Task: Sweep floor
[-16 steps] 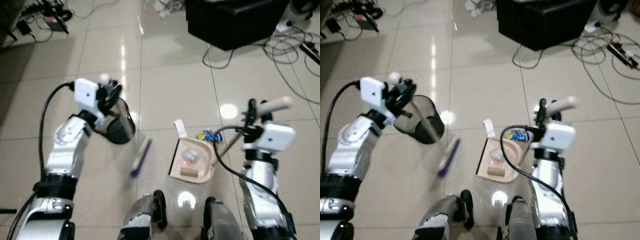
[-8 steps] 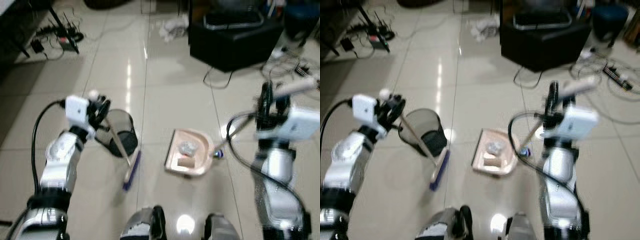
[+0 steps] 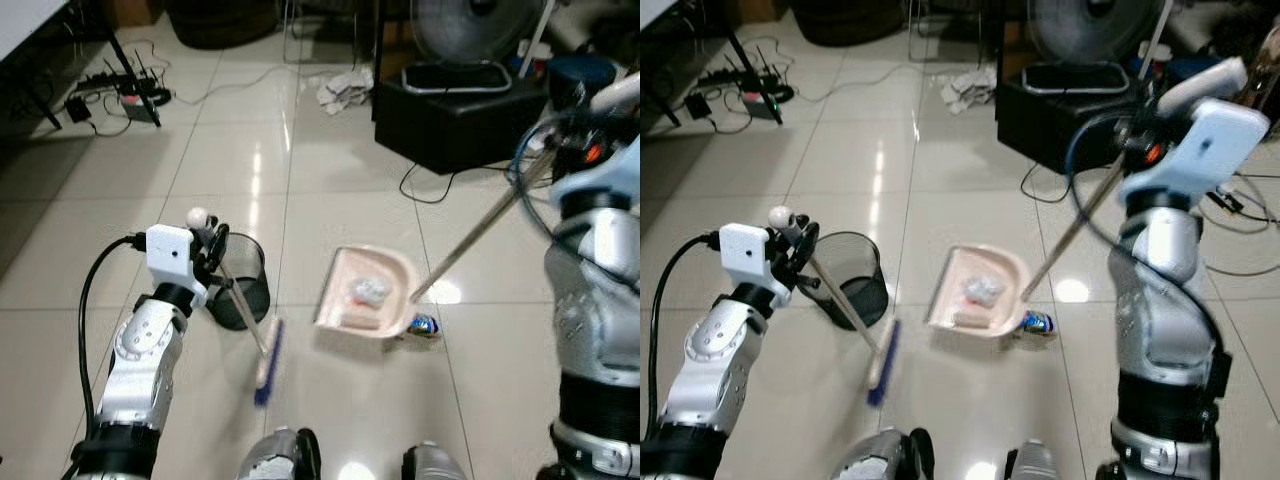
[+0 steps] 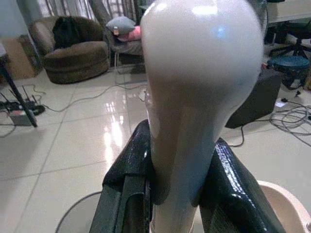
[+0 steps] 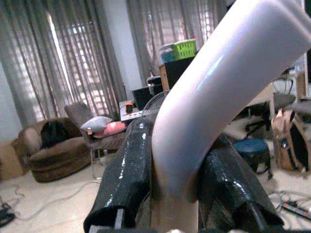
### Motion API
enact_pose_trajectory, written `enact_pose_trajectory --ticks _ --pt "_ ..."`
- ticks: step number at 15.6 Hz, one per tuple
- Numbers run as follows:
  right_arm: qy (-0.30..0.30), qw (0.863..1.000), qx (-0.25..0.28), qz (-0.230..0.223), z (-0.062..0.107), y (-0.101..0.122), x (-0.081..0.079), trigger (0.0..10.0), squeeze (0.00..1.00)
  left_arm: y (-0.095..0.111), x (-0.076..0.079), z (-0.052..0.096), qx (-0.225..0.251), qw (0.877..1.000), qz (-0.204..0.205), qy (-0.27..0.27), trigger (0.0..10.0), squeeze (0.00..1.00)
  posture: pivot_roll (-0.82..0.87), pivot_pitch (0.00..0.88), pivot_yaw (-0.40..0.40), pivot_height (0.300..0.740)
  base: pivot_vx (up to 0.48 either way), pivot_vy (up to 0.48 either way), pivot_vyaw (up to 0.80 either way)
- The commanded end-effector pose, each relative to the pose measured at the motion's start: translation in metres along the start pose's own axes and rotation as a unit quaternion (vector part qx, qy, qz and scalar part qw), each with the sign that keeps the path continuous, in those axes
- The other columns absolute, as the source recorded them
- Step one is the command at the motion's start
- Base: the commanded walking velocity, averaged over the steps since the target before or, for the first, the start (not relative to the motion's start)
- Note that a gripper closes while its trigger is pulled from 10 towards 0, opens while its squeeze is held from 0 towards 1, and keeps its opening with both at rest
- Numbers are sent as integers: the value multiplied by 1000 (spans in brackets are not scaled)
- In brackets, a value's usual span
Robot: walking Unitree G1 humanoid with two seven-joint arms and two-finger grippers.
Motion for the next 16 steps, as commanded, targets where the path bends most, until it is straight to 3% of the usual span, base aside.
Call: enact_pose_trajectory --ticks 1,3,7,16 --pt "-10 999 42 -29 -4 26 5 10000 0 11 0 0 20 1000 -14 4 10000 0 -41 51 100 740 0 0 0" --pt "-24 998 44 -26 -10 33 12 10000 0 10 1 3 18 999 -26 9 10000 0 -38 41 97 740 0 0 0" --pt "-29 997 54 -47 -22 44 16 10000 0 9 7 7 20 999 -40 11 10000 0 -28 38 84 740 126 0 800" --pt "-47 995 45 -72 -24 41 22 10000 0 5 11 11 9 999 -50 3 10000 0 -22 46 85 740 297 0 800"
Point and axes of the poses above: a point about 5 cm out from each wrist's last joint towards the gripper, its own z axis pointing back from the gripper into the wrist, its own y axis along the axis of the wrist's last joint, x = y × z, the point moved 3 cm from there along -z, pointing out of the wrist towards the gripper, and after that the axes turned 14 degrees about z, right-handed, at the moved point
